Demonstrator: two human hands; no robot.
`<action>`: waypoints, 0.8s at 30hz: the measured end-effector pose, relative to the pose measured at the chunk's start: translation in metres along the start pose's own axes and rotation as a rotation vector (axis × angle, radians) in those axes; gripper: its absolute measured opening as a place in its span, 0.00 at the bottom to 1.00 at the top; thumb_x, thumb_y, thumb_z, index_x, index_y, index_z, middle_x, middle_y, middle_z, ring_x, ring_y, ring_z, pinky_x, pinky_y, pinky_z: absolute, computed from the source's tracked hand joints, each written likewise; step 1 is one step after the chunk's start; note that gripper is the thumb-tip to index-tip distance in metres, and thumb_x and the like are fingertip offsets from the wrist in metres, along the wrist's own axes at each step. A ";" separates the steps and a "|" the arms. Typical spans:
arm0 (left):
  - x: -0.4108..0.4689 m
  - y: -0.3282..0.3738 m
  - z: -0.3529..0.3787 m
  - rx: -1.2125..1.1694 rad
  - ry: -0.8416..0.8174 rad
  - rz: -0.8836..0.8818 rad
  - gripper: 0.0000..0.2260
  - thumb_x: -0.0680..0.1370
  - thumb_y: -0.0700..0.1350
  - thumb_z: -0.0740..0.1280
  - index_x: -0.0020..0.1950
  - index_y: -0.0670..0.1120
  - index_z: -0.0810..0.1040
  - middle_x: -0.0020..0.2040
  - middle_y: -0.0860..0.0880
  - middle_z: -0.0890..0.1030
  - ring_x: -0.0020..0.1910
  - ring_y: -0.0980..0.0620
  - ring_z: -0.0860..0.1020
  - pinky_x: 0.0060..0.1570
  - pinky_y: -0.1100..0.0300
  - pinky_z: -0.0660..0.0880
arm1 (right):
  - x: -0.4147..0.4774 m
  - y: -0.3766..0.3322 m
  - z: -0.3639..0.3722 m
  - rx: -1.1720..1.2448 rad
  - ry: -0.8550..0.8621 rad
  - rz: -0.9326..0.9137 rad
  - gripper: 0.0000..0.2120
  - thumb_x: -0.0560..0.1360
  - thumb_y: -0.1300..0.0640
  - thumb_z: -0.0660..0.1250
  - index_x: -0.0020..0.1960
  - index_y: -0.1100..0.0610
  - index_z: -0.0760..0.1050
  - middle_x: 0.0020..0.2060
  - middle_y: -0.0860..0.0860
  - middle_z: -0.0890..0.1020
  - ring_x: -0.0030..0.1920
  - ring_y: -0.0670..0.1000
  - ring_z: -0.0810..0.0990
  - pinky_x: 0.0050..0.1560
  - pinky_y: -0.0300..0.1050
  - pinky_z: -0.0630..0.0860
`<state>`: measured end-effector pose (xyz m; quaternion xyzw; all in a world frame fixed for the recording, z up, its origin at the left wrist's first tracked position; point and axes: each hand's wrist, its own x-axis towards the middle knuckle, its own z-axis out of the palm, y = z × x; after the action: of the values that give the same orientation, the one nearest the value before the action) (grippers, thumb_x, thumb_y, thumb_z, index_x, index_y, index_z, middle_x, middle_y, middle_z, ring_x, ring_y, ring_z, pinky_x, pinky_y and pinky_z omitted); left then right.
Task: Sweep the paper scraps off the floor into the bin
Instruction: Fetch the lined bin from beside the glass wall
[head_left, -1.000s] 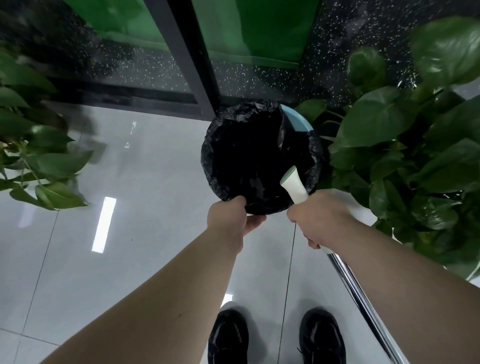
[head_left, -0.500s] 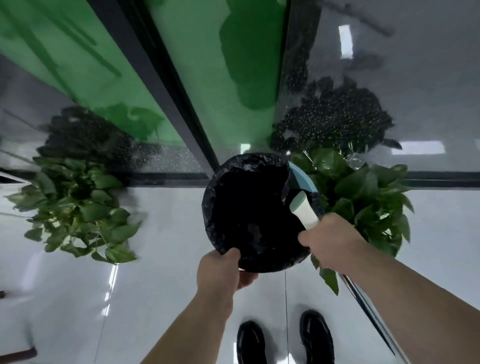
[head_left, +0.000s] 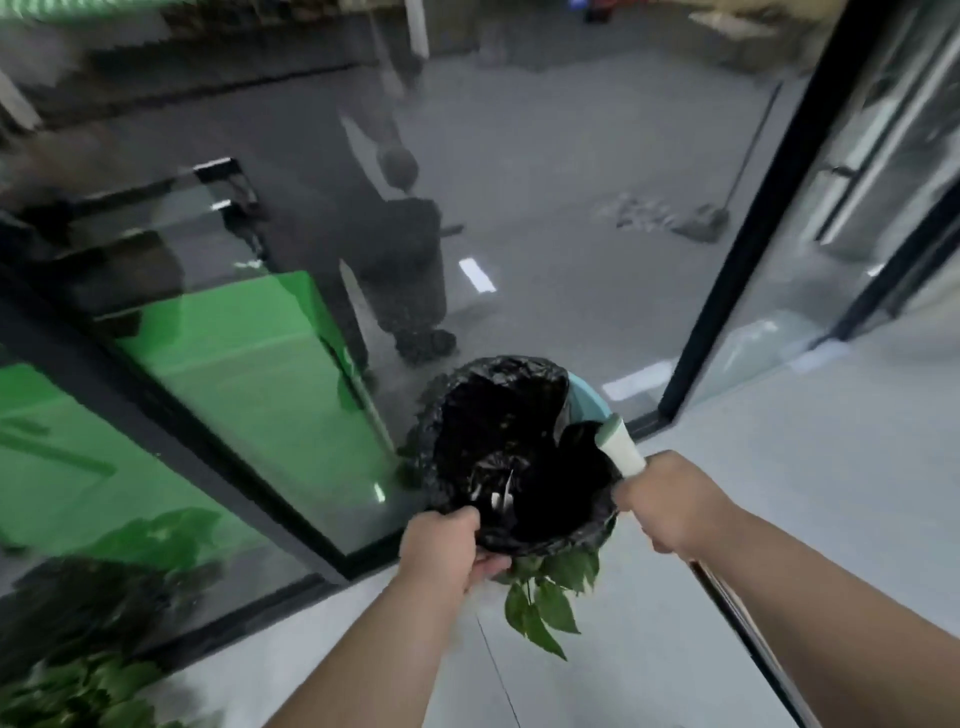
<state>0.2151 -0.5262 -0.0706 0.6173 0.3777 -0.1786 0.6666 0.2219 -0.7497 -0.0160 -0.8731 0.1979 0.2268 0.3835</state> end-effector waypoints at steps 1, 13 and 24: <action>-0.009 0.008 0.022 0.017 -0.040 0.002 0.06 0.80 0.34 0.64 0.54 0.32 0.78 0.44 0.32 0.84 0.35 0.37 0.85 0.30 0.52 0.83 | -0.002 0.012 -0.018 0.033 0.035 0.009 0.09 0.74 0.60 0.64 0.35 0.58 0.72 0.30 0.55 0.76 0.30 0.55 0.74 0.35 0.46 0.75; -0.107 -0.006 0.319 0.309 -0.356 0.039 0.07 0.79 0.33 0.65 0.53 0.31 0.79 0.42 0.33 0.85 0.36 0.37 0.86 0.32 0.51 0.85 | -0.040 0.221 -0.246 0.380 0.389 0.203 0.07 0.72 0.60 0.65 0.35 0.59 0.74 0.29 0.57 0.79 0.27 0.56 0.77 0.33 0.47 0.78; -0.169 -0.081 0.550 0.579 -0.596 -0.026 0.08 0.79 0.33 0.63 0.54 0.31 0.78 0.42 0.34 0.86 0.33 0.40 0.86 0.27 0.56 0.82 | -0.091 0.387 -0.387 0.582 0.674 0.377 0.05 0.65 0.61 0.66 0.34 0.62 0.72 0.22 0.54 0.73 0.23 0.54 0.69 0.27 0.45 0.65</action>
<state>0.2042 -1.1055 -0.0299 0.6957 0.1105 -0.4567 0.5433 0.0407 -1.2707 0.0431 -0.7032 0.5214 -0.0680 0.4786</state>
